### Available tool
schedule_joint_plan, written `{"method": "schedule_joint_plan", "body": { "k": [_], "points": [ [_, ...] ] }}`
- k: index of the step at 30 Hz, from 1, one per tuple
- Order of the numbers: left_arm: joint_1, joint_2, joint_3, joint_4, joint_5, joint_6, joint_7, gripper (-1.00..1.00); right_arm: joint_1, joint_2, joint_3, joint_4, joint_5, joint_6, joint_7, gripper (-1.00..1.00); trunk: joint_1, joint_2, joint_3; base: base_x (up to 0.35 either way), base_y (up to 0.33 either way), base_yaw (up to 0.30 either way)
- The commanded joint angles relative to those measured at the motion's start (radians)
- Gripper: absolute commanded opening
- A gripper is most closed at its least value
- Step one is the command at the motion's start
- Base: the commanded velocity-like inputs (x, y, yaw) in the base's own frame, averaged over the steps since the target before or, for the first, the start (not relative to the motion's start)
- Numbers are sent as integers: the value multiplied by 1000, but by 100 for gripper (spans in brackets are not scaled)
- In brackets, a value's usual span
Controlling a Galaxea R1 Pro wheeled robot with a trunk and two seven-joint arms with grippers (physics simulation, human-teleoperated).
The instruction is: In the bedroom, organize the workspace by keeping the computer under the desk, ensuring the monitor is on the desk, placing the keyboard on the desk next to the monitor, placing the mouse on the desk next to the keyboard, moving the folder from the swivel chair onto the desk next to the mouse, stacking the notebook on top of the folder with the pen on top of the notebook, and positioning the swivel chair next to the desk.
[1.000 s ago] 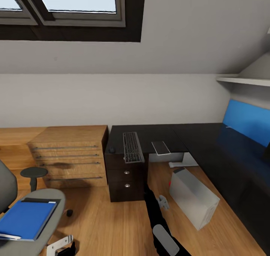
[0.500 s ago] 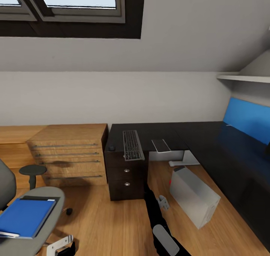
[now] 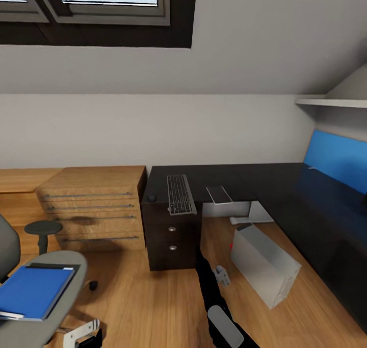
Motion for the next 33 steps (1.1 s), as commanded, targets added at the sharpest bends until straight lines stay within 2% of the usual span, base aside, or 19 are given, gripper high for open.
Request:
{"method": "schedule_joint_plan", "body": {
  "k": [1, 7, 19, 33],
  "points": [
    [0, 1, -3, -2, 6, 3, 8, 100, -1, 0, 3, 2, -10, -5, 7, 100, 4, -8, -4, 0, 0, 0],
    [0, 1, -3, -1, 6, 3, 8, 100, -1, 0, 3, 2, -10, -5, 6, 100, 27, -50, -23, 0, 0, 0],
    [0, 4, -3, 35, 5, 5, 5, 100, -1, 0, 3, 2, -10, -4, 6, 100, 27, -50, -23, 10, 0, 0],
    [0, 6, -3, 36, 6, 4, 5, 100, -1, 0, 7, 4, -9, 0, 6, 100, 27, -50, -23, 275, 0, 0]
  ]
}}
